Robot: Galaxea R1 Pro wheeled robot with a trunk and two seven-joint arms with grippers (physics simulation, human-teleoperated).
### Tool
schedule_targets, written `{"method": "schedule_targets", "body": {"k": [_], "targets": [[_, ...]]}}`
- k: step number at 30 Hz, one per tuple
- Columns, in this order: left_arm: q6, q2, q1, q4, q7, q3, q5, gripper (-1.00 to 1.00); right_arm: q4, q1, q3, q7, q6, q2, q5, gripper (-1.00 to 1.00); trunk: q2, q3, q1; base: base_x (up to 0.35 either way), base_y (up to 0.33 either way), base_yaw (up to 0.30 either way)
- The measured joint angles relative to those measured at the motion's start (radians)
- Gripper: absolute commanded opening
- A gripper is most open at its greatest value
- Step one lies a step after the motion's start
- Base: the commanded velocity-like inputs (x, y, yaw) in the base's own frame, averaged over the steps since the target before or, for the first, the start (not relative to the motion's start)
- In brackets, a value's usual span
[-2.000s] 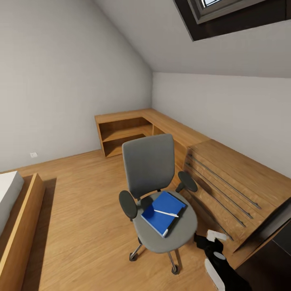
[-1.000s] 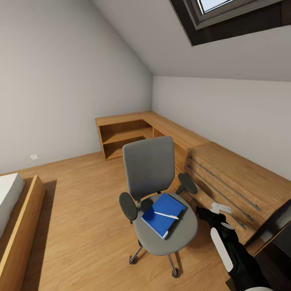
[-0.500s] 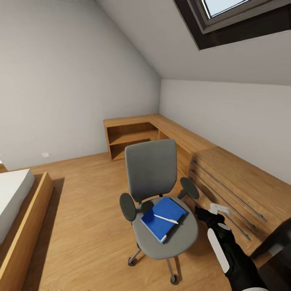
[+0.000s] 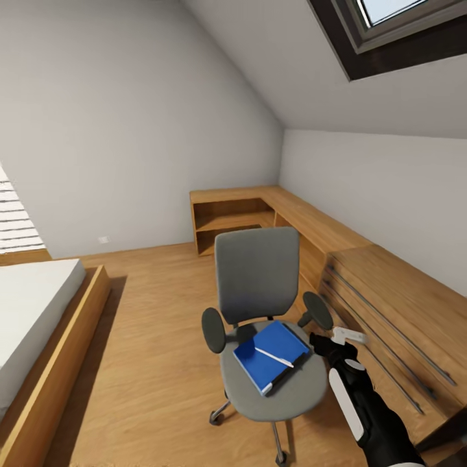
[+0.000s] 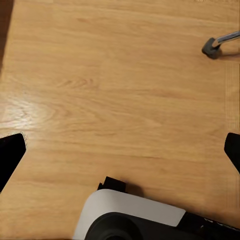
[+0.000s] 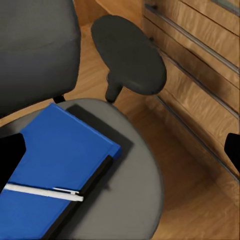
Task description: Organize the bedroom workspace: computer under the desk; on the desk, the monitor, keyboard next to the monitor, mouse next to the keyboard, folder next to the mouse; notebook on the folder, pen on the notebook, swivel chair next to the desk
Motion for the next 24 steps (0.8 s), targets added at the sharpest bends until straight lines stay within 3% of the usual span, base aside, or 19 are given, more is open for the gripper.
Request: {"method": "schedule_targets", "body": {"k": [24], "targets": [[0.000,0.000,0.000,0.000,0.000,0.000,-0.001,1.00,-0.001,0.005,0.021,-0.001,-0.002,0.000,0.018,1.00,0.000,0.000,0.000,0.000,-0.003,0.279]]}}
